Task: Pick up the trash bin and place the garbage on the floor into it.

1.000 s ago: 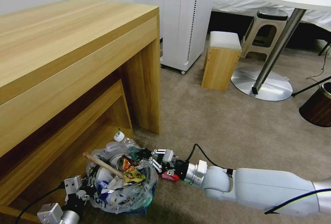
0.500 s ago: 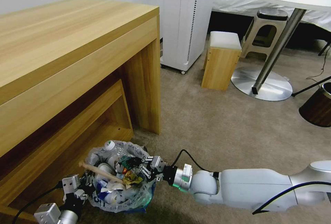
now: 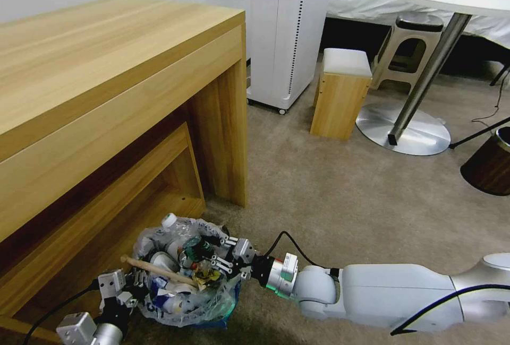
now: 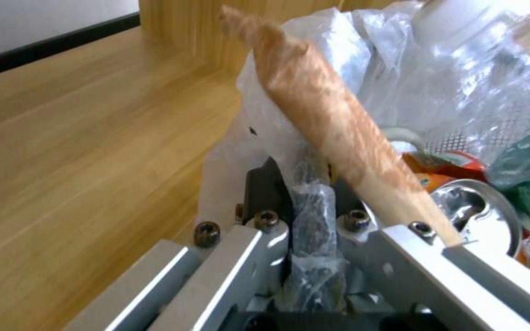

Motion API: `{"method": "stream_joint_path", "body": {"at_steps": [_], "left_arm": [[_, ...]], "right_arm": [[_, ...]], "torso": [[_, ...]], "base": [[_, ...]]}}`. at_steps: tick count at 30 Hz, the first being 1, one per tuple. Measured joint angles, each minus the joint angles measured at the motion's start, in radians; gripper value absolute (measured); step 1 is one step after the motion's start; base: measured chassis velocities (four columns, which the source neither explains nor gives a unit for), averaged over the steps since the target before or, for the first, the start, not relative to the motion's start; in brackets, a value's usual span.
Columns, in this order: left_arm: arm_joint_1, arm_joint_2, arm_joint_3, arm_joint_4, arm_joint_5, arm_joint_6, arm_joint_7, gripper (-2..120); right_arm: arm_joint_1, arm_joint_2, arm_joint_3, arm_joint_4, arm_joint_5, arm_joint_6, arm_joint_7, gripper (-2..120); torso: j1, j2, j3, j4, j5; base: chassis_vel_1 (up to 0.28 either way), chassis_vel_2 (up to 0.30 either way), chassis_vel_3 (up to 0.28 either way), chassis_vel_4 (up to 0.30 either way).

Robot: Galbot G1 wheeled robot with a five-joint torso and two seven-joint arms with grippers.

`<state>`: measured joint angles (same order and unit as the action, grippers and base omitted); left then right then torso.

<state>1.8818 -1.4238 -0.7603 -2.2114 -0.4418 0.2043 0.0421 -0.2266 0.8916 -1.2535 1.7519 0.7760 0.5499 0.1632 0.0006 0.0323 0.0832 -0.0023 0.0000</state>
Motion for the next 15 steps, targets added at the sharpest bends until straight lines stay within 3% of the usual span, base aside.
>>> {"method": "stream_joint_path", "body": {"at_steps": [9, 12, 15], "left_arm": [[0.006, -0.004, -0.001, -0.002, 0.004, -0.002, 0.001, 3], [0.006, -0.009, 0.0, 0.006, 0.01, -0.005, 0.003, 3], [0.003, -0.01, 0.002, 0.013, 0.014, -0.005, 0.003, 3]], "right_arm": [[-0.02, 0.001, 0.026, -0.001, -0.006, -0.001, 0.007, 78], [-0.056, 0.001, 0.11, 0.026, -0.005, -0.013, 0.025, 92], [-0.09, -0.01, 0.186, 0.057, 0.01, -0.039, 0.035, 99]], "torso": [[0.0, 0.0, 0.0, 0.0, 0.0], [0.0, 0.0, 0.0, 0.0001, 0.0], [0.0, 0.0, 0.0, 0.0001, -0.0001]], "base": [[0.0, 0.0, 0.0, 0.0], [0.0, 0.0, 0.0, 0.0], [0.0, 0.0, 0.0, 0.0]]}}
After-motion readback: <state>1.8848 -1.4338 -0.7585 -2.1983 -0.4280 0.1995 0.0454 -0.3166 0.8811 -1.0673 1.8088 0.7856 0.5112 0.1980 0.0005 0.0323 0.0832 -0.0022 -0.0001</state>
